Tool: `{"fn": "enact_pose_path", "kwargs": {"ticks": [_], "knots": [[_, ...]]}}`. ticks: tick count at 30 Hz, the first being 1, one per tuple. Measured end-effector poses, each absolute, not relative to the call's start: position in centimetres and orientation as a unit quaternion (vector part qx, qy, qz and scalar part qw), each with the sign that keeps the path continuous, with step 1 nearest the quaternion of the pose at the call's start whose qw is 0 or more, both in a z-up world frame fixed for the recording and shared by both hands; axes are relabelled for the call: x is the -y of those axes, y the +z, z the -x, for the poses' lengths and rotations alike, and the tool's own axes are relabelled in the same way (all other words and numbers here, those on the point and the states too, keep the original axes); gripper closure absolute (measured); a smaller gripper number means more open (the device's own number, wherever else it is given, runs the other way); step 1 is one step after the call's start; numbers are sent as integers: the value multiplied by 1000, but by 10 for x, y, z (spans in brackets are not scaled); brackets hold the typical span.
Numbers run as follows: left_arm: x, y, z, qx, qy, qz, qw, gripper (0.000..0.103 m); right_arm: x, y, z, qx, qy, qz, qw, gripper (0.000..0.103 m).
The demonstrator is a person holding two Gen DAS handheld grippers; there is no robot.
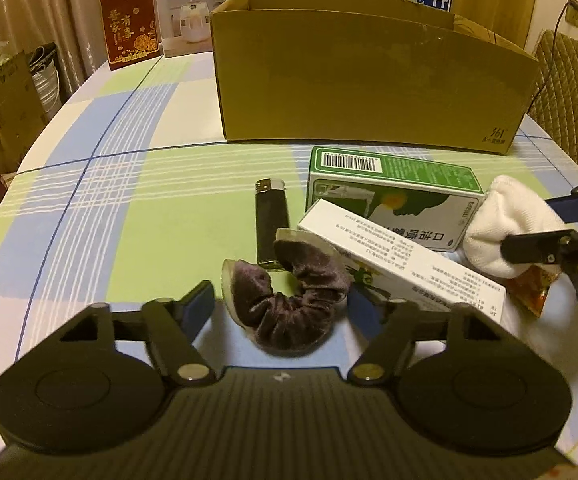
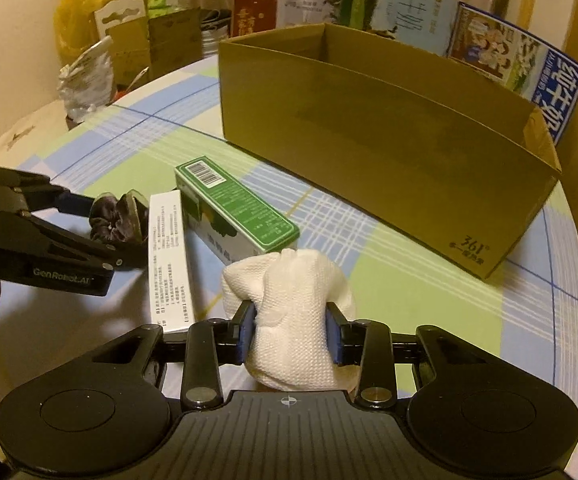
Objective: Organize objects
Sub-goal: 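Grasp the white towel with the right gripper while the left grasps the brown scrunchie, then carry the towel and scrunchie into the cardboard box and open both grippers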
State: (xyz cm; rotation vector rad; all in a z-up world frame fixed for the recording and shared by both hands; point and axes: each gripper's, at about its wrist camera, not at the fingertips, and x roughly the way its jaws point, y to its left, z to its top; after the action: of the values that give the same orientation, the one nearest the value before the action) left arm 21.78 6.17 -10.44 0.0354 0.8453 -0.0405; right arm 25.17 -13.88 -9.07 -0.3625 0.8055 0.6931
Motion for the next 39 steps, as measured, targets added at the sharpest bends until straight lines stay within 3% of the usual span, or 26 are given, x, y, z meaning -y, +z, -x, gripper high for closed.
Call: {"fn": "enact_pose_path", "kwargs": {"ticks": [5,11,25,39], "knots": [[-60,-102,-217,-406,-16,-29,913,62,142,-86,-253,-387,318,156,851,69],[-64,-95,-213,-404,-10,-22,914,78,143,-78,-250,-379,317,146,857,70],[-58,-36,-192,-361,-31,-43,931,79,146,-38,-235,-337,325,105,878,70],[-40,14,-225,-329,-82,-52,939,79,149,-17,-239,-311,310,77,895,70]]}}
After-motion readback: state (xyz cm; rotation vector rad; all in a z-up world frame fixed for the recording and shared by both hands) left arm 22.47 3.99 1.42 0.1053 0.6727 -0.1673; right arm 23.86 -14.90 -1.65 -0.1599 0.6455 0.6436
